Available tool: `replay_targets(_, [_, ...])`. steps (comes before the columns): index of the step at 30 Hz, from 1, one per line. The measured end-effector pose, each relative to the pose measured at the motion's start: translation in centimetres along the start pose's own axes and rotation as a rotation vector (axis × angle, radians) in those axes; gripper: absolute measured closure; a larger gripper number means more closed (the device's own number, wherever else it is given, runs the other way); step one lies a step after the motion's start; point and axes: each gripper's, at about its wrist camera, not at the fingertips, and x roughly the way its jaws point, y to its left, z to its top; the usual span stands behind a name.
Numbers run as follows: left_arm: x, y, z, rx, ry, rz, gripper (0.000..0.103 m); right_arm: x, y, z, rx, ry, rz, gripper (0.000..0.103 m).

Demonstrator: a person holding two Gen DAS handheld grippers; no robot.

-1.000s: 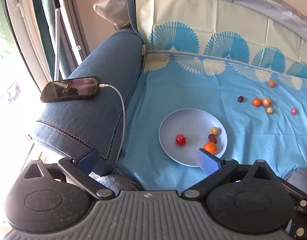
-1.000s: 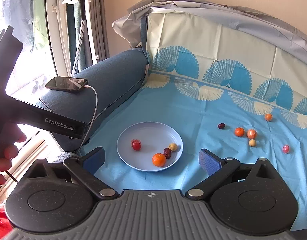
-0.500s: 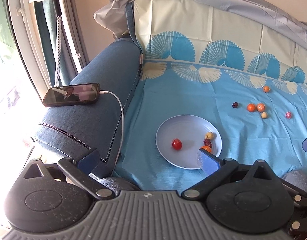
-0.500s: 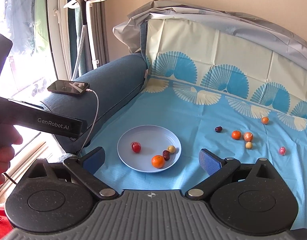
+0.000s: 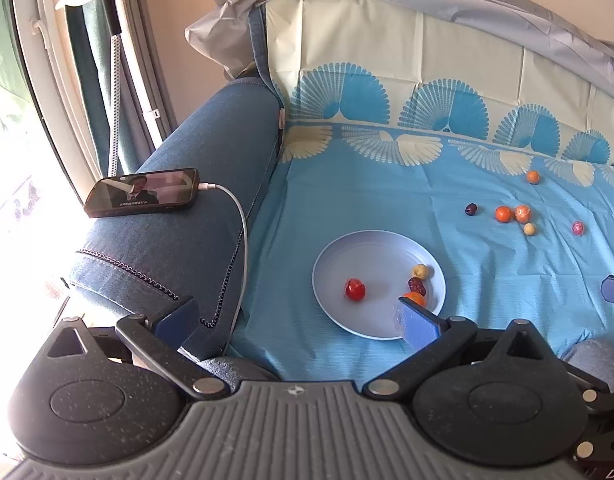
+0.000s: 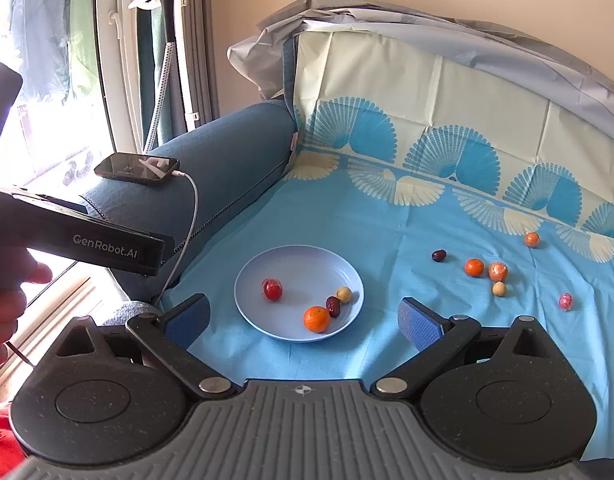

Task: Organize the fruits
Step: 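Withdraw both open tools from the plate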

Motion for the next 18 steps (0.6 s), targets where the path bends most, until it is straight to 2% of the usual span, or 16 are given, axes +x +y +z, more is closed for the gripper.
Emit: replay_targets(18, [1.9, -0.8, 0.5, 0.024, 0.049, -0.012, 0.0, 2.1, -1.2, -0.1, 0.044, 0.042, 0.002, 0.003])
